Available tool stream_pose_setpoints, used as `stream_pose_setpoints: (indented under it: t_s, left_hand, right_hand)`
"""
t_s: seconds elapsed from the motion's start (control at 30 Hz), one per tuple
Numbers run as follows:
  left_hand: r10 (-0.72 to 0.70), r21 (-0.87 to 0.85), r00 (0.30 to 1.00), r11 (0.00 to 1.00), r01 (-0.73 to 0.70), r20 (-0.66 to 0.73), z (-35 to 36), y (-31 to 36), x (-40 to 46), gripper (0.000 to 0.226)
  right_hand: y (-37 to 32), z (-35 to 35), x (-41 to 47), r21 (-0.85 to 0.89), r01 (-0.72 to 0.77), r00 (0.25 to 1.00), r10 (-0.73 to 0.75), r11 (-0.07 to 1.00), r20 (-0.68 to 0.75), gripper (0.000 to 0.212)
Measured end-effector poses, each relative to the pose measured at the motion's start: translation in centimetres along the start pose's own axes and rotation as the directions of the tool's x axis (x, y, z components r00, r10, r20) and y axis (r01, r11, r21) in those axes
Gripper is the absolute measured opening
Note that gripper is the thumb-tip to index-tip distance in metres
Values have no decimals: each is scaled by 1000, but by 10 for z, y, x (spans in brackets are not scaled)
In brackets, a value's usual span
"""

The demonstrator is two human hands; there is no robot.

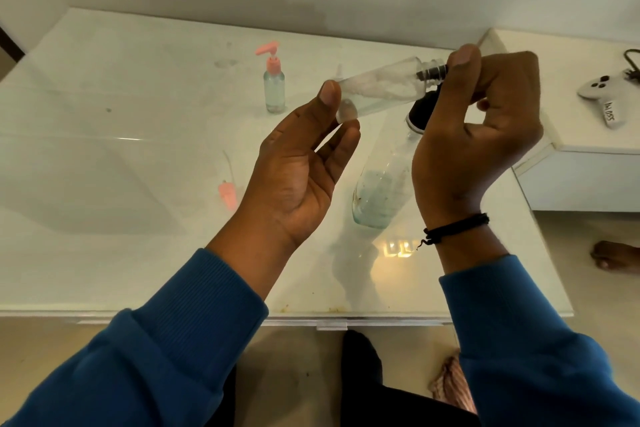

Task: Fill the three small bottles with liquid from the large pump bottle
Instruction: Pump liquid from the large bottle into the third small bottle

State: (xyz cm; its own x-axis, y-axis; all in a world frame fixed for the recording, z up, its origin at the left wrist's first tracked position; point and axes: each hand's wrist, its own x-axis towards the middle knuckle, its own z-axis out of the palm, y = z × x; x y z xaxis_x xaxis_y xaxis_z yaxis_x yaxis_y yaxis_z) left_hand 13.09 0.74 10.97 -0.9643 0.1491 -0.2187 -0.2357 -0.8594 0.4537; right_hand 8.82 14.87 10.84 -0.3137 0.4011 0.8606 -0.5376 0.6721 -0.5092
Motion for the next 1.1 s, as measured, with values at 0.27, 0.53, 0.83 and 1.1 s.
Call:
stream_pose_setpoints:
  t_s: [0.27,0.53,0.83,1.1]
  left_hand:
    - [3,7,1000,1000,-3,-2,-1,1,1,36]
    - [0,7,1000,1000,0,1,-1,1,1,34]
    - [5,7,1000,1000,-5,2,-1,0,1,32]
    - [0,3,1000,1000,0,-7,-1,0,0,35]
  right_hand:
    - [-3,2,4,-3,-11,1000,11,1000,2,35]
    - [-2,3,5,10,-12,1000,12,1000,0,35]
    - [-3,3,8,4,-9,1000,9,1000,4,34]
    - [0,1,3,10,-13,1000,13,1000,15,35]
